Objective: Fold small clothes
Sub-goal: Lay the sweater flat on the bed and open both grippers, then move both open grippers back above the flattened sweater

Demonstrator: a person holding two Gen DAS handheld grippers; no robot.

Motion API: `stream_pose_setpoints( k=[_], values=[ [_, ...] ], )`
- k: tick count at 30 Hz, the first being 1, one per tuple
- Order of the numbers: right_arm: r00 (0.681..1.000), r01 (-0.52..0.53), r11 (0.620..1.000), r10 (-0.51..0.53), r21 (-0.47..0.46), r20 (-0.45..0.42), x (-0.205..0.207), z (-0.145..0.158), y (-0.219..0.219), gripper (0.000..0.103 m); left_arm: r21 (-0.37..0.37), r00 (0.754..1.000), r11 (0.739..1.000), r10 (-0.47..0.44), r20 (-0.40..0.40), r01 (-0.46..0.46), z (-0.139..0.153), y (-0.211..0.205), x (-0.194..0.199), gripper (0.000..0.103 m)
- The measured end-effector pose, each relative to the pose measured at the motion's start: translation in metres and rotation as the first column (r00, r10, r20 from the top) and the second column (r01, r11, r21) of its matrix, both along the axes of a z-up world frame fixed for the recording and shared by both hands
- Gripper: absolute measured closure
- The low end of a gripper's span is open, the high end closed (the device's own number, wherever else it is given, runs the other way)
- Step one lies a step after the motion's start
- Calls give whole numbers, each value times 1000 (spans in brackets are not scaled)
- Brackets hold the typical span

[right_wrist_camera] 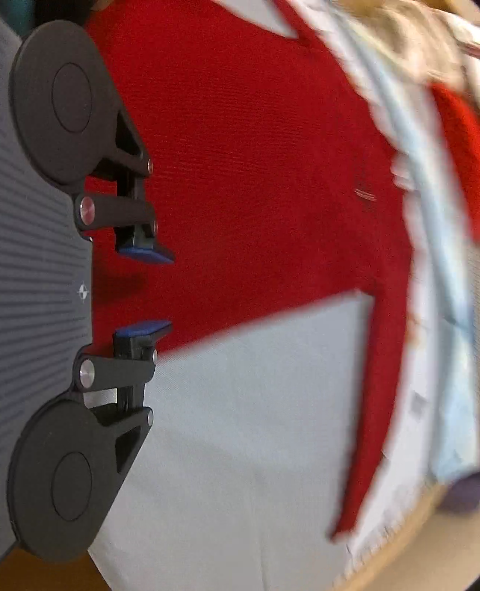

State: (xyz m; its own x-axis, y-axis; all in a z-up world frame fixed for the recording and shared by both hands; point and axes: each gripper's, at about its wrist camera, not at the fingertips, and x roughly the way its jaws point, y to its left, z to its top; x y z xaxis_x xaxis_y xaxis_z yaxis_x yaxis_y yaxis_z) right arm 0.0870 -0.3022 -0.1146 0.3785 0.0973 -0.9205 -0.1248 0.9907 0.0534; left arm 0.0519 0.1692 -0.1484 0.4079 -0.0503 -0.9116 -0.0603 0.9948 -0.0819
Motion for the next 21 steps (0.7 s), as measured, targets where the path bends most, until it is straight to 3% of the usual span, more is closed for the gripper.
stream_pose_setpoints(
  k=[2,4,6,8,10,11,14,21],
  values=[
    [1000,-2,999,2,-47,2,-2,-3,4,67,19,999,1000,-8,32,8,8,-6,0,76],
    [998,11,1000,-11,-2,66,-6,10,6,67,19,998,1000,-14,65,13,14,-9,-2,70],
    [995,0,1000,-3,29,102,-10,18,9,62,46,998,999,-28,49,26,11,-13,-1,70],
    [997,-29,1000,29,-5,76,-15,14,15,56,58,999,998,-34,21,33,5,-12,-1,70],
    [997,-75,996,75,-55,-5,-16,1,25,53,61,999,998,-37,20,36,3,-12,-2,70],
    [996,-93,992,94,-81,5,-16,0,31,53,66,999,997,-40,23,38,3,-12,-2,69],
    [985,-140,984,150,-107,89,-23,17,48,53,64,999,997,-37,33,35,5,-12,-6,69],
    [940,-145,989,149,-36,306,-24,80,76,53,67,996,998,-3,93,-3,15,-13,-10,62]
  ],
)
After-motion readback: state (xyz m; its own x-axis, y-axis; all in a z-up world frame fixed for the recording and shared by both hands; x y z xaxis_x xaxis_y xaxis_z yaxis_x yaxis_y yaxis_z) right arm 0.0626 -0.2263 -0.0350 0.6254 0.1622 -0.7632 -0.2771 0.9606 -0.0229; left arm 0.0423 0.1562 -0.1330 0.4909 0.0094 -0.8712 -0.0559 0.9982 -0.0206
